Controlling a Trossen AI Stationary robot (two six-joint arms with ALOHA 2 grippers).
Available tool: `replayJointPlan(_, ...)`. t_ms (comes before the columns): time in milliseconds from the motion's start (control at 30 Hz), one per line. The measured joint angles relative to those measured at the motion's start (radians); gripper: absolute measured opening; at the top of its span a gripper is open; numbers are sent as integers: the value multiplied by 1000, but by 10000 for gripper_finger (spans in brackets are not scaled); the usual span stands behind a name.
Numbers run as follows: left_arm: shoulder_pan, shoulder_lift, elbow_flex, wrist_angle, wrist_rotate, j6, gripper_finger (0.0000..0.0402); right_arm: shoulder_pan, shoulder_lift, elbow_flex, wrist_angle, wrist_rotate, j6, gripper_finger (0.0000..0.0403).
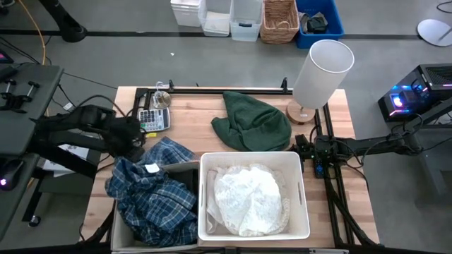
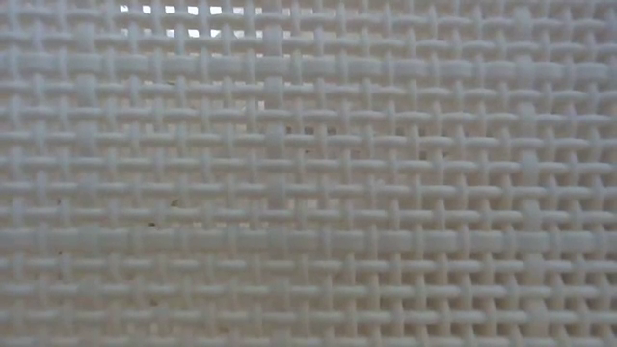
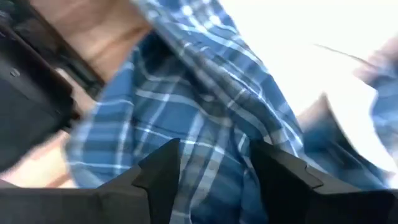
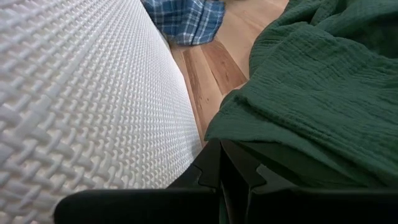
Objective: Sort clothes
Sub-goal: Put the blue checkered polo into the beige laundry organizer
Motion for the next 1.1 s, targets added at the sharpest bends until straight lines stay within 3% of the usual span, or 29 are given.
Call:
replayJointPlan(167, -105, 1, 94, 4, 5, -119, 185, 0, 0, 0, 0, 0, 0, 0)
replayJointPlan(333, -252, 14, 113, 24, 13, -244, 185, 0, 0, 0, 0, 0, 0, 0)
replayJointPlan(500, -405, 40, 113, 268, 130, -331, 185, 0, 0, 0, 0, 0, 0, 0)
replayJointPlan(633, -515, 98, 114, 466, 123, -393, 185, 0, 0, 0, 0, 0, 0, 0)
replayJointPlan(733, -606, 176, 114, 514, 53, -386, 185, 0, 0, 0, 0, 0, 0, 0)
replayJointPlan(900, -752, 352, 113, 523, -151, -272, 185, 0, 0, 0, 0, 0, 0, 0)
replayJointPlan(1100, -851, 564, 113, 557, -385, -325, 185, 0, 0, 0, 0, 0, 0, 0)
